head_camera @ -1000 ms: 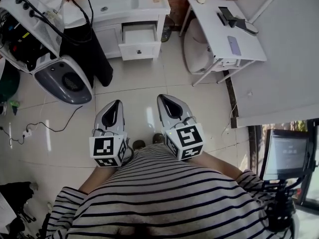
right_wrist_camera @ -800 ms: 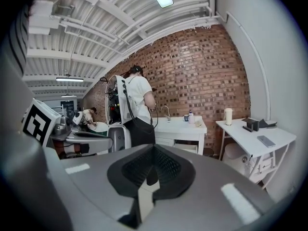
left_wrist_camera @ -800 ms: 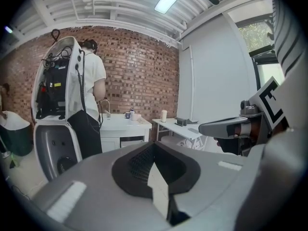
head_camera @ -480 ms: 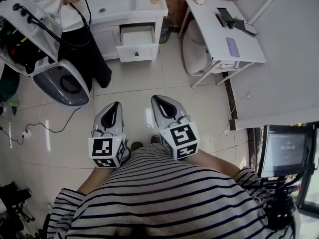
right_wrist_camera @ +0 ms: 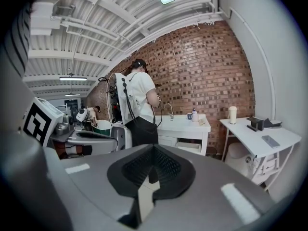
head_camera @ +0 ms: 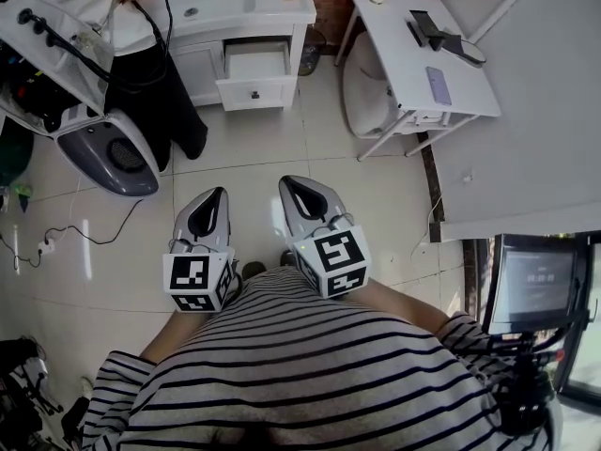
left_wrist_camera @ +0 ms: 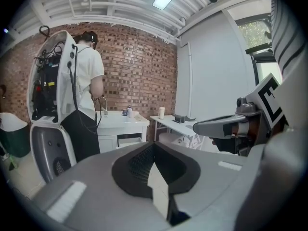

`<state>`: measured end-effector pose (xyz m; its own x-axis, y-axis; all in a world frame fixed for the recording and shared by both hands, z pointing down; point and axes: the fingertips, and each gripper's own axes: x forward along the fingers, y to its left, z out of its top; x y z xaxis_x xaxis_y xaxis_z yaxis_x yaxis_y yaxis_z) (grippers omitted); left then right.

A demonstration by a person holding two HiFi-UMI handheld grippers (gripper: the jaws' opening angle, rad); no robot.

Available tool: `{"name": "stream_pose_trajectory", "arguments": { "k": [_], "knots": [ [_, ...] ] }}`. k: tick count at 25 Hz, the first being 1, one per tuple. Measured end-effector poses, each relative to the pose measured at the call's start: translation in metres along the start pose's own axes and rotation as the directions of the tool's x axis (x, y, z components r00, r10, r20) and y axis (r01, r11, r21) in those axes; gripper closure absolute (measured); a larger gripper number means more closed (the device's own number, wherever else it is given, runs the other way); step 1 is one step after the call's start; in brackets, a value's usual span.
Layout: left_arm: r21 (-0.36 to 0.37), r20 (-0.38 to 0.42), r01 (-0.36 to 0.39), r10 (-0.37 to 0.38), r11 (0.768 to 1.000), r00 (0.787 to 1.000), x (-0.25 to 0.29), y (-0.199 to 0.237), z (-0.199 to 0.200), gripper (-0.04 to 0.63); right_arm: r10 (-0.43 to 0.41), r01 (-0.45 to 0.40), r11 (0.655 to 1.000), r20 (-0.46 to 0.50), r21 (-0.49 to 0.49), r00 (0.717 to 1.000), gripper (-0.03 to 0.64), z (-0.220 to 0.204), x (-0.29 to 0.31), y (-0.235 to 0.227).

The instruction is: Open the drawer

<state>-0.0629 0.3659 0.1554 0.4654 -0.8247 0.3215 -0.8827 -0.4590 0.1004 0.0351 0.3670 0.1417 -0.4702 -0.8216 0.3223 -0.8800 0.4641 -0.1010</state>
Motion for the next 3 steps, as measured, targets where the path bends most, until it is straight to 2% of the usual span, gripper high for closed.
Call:
{"name": "stream_pose_trajectory", "arguments": {
  "k": [3],
  "knots": [
    [0.004,-0.004,0.001,-0.001,1.000,1.000,0.0005,0.0020,-0.0011,0.578,0.004,-0.004,1.000,-0.003,0.003,1.000,0.617,-0.0010,0.0033,0.0021]
  ]
}}
